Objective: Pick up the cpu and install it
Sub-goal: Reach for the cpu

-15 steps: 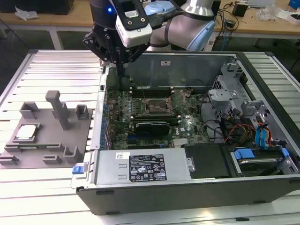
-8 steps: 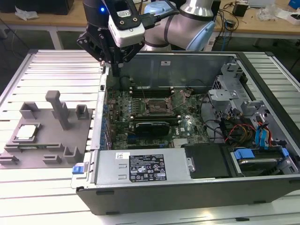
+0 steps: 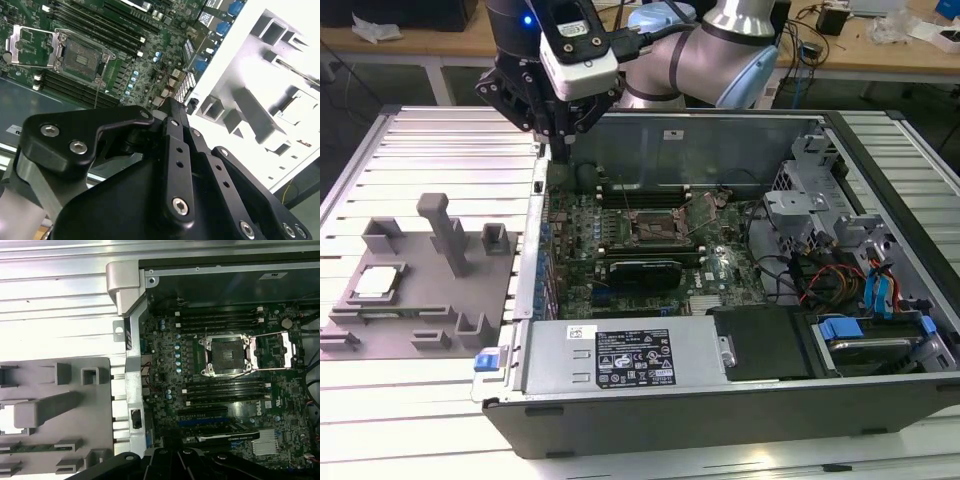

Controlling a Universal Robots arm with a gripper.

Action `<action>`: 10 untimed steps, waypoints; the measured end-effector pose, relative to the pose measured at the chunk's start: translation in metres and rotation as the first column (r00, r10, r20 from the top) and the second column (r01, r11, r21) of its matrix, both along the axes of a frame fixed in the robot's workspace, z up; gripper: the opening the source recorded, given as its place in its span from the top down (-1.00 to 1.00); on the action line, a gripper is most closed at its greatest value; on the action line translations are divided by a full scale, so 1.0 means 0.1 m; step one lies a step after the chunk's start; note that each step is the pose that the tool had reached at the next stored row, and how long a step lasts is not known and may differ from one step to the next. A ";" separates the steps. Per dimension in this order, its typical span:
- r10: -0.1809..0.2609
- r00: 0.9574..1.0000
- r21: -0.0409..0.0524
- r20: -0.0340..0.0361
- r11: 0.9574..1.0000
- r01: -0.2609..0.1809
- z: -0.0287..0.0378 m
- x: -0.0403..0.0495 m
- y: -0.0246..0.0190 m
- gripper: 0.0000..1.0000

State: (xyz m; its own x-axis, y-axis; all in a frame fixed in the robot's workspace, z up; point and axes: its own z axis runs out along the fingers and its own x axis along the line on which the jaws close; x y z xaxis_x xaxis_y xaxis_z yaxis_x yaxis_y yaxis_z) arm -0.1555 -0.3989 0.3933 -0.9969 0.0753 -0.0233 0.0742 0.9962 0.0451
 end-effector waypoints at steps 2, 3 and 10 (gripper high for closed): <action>0.000 1.000 0.000 0.000 1.000 0.000 0.000 -0.016 0.000 0.79; 0.000 1.000 0.000 0.000 1.000 0.000 0.000 -0.024 0.000 0.79; 0.000 1.000 0.000 0.000 1.000 0.000 0.000 -0.095 0.000 0.79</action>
State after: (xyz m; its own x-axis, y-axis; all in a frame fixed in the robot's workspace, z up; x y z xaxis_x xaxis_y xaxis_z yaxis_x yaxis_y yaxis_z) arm -0.1650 -0.3988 0.3933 -0.9969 0.0753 -0.0233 0.0742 0.9962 0.0451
